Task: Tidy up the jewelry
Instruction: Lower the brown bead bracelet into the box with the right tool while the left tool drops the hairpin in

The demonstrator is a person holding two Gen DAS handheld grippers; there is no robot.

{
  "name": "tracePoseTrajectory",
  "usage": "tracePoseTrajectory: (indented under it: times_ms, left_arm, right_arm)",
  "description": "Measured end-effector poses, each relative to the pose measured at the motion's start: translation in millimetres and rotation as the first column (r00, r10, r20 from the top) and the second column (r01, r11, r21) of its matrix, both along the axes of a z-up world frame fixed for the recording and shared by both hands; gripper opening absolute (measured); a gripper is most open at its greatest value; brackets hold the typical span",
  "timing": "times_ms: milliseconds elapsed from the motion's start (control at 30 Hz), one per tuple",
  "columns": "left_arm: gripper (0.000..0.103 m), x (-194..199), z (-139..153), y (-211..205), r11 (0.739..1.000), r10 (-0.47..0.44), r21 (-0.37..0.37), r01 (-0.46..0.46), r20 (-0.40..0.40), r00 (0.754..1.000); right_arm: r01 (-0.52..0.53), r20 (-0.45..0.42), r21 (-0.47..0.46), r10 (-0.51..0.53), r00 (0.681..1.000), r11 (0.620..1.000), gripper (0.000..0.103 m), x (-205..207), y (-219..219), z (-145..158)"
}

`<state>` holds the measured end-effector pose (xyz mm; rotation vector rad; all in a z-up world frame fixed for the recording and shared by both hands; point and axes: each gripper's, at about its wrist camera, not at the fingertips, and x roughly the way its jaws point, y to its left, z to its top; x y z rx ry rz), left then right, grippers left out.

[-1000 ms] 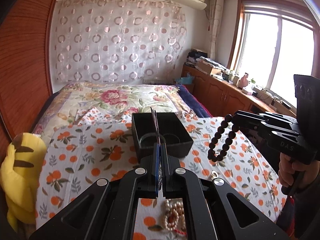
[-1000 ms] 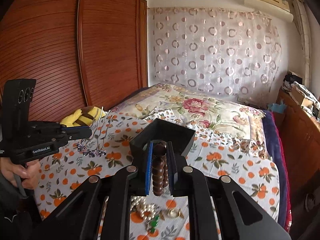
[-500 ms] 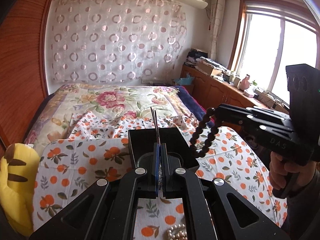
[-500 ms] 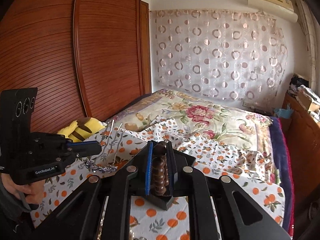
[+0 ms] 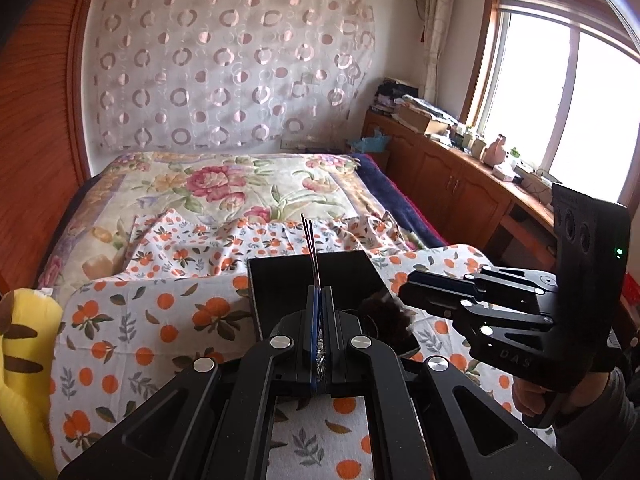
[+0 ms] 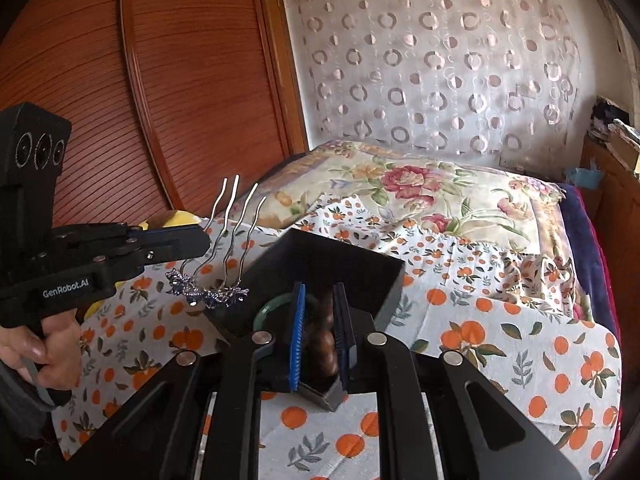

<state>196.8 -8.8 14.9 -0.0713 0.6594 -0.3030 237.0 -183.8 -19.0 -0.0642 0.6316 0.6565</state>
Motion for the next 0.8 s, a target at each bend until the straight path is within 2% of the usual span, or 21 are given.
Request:
tracePoseTrajectory:
  times_ms: [300,533,800]
  left_arm:
    - [0.001,19.1,-8.0,-16.7,1.0,-0.029,0.009,0.03,-0.032,0.999]
    - [0.001,25.2,-15.9,-27.1,0.997,-0.073,-0.022,0.072,-0.068,0.995]
    - [0.001,37.0,-30.6,-25.4,0.998,-0.064,-0.006,0.064,-0.111,0.992]
  right_arm:
    - [0.087,-0.005,-0.014,-0.087,0.996,0.996,0.019,14.4,-24.7,-12.7]
    - [0.095,-0.017,-0.022,-0.096,0.995,0.995,0.019,19.1,-26.4,-19.8]
    - [0.102,-0.022,-0.025,-0.103,0.994,0.994,0.019,22.0,-28.6,-21.5]
